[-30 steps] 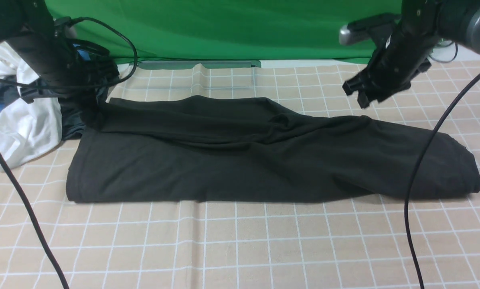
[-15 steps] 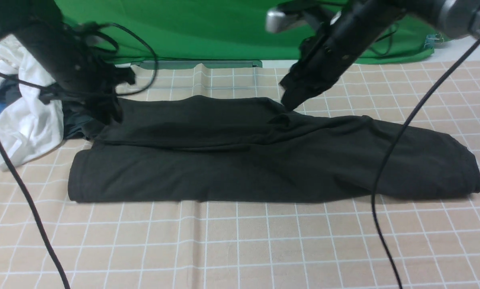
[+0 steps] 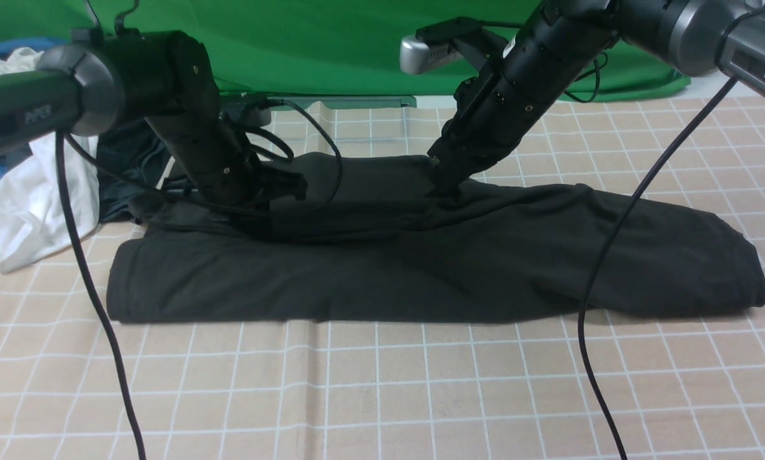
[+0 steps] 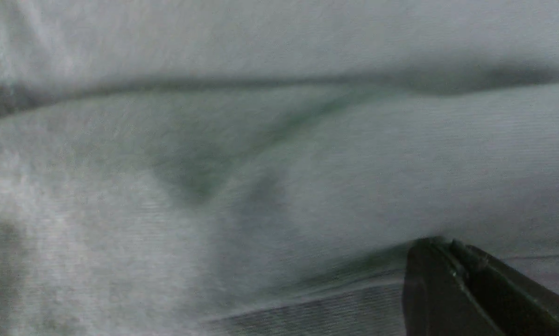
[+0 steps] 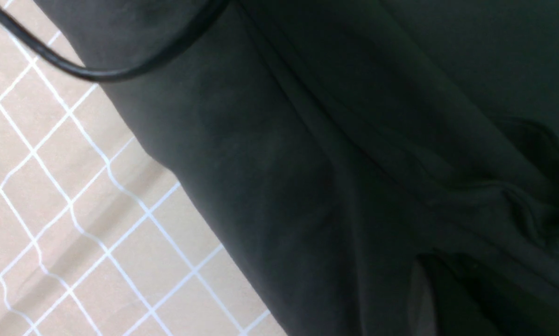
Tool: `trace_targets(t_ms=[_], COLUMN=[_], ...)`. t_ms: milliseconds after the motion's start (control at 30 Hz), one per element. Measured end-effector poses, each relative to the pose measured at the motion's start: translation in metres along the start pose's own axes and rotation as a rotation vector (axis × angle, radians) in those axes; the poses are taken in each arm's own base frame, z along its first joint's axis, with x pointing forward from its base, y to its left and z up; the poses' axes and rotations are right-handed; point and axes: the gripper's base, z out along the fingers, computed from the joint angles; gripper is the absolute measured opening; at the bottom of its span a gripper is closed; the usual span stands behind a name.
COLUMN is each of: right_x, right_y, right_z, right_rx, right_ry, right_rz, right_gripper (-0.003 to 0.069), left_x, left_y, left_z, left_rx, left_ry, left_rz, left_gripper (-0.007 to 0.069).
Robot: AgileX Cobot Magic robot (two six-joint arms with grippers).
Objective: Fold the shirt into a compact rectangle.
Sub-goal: 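Fold the black garment in half by bringing its near edge over to the far edge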
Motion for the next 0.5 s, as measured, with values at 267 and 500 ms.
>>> trace_targets(t_ms=[267,500], right_x=[0.000,0.000], right_y=[0.000,0.000], right_z=[0.000,0.000], right_rx=[0.000,0.000], right_ry=[0.000,0.000], right_rz=[0.002,0.002], right_gripper=[0.0038,0.0038], left_x=[-0.007,-0.032], left_y=[0.003,0.009], left_z=[0.011,0.009], left_rx=[-0.016,-0.079], left_ry=[-0.064,-0.346], left_rz=[-0.021,-0.019], left_gripper=[0.0019,0.0019])
